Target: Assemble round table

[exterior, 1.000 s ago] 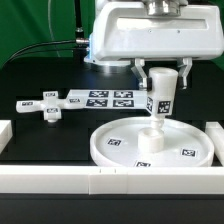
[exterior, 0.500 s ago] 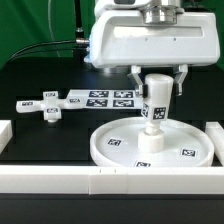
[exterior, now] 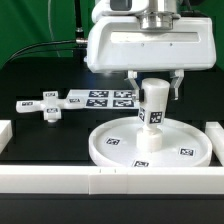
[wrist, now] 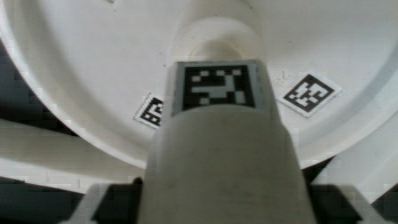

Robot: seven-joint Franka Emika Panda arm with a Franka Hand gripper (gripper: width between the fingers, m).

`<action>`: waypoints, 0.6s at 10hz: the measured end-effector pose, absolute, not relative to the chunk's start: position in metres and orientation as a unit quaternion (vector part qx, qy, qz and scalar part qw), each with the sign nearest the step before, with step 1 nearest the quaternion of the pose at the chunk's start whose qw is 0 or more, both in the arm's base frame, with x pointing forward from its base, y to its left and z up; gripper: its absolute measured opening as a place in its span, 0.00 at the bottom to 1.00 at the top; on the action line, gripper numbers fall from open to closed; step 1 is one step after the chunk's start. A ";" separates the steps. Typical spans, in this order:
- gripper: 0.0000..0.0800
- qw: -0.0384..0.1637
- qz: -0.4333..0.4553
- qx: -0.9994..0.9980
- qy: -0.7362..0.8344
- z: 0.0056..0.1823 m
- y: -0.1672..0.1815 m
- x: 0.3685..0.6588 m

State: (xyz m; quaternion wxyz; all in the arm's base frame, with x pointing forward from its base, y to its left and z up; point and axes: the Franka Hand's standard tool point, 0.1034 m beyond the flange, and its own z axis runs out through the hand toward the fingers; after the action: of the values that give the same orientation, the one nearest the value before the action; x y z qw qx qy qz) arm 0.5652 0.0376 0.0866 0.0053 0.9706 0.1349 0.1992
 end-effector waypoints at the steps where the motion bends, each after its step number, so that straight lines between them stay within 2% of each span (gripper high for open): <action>1: 0.51 0.005 0.197 0.971 0.136 0.085 0.039 0.564; 6: 0.51 0.004 0.188 0.973 0.133 0.075 0.036 0.560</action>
Offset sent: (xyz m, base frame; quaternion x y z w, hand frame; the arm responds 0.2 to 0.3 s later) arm -0.0051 0.0005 -0.0089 0.0297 -0.0210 0.0275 0.9990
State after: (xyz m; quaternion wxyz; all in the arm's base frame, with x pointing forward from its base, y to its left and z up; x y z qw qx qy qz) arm 0.5598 0.0358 0.0753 0.0037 0.9732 0.1327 0.1876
